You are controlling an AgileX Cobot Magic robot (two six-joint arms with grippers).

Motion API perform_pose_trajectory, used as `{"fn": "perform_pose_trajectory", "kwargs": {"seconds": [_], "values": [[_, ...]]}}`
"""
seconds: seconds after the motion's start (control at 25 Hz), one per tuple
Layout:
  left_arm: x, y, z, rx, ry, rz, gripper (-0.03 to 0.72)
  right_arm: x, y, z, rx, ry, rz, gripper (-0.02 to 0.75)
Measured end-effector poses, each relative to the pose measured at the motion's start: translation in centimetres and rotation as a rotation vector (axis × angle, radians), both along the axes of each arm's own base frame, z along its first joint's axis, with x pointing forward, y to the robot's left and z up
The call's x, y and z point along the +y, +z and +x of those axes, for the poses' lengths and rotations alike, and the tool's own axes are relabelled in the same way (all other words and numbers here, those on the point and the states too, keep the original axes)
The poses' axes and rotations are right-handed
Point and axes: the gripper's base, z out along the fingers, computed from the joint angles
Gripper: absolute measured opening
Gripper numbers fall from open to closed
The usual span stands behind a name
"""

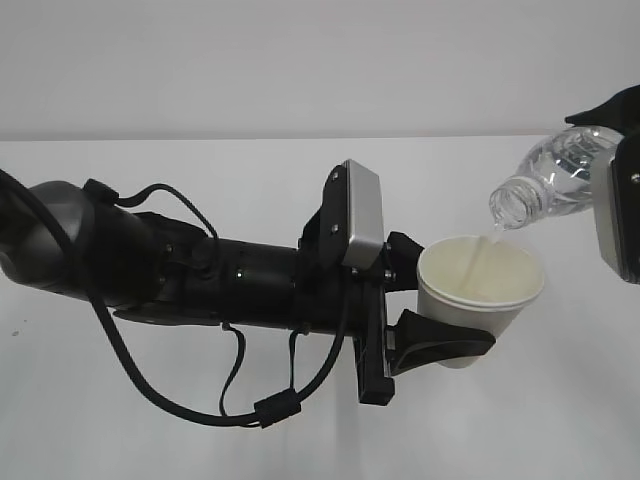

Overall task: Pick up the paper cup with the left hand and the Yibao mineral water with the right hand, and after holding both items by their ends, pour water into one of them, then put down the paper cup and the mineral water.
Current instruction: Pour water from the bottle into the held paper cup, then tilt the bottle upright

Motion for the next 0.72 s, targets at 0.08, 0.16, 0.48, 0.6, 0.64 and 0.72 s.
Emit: {"fn": "perform_pose_trajectory", "kwargs": {"seconds": [0.08,0.16,0.48,0.6,0.64,0.72], "values": [[0.0,0.0,0.0,0.0,0.0,0.0,0.418,0.0,0.0,0.0,0.0,0.0,0.0,0.434],[0.0,0.0,0.0,0.0,0.0,0.0,0.418,0.0,0.0,0.0,0.0,0.0,0.0,0.434],[0.0,0.0,0.0,0.0,0.0,0.0,0.418,0.0,0.0,0.0,0.0,0.0,0.0,0.434],[0.0,0.0,0.0,0.0,0.0,0.0,0.418,0.0,0.0,0.0,0.0,0.0,0.0,0.434],[0.0,0.0,0.0,0.0,0.0,0.0,0.418,0.0,0.0,0.0,0.0,0.0,0.0,0.434],[0.0,0.0,0.0,0.0,0.0,0.0,0.418,0.0,0.0,0.0,0.0,0.0,0.0,0.434]]}}
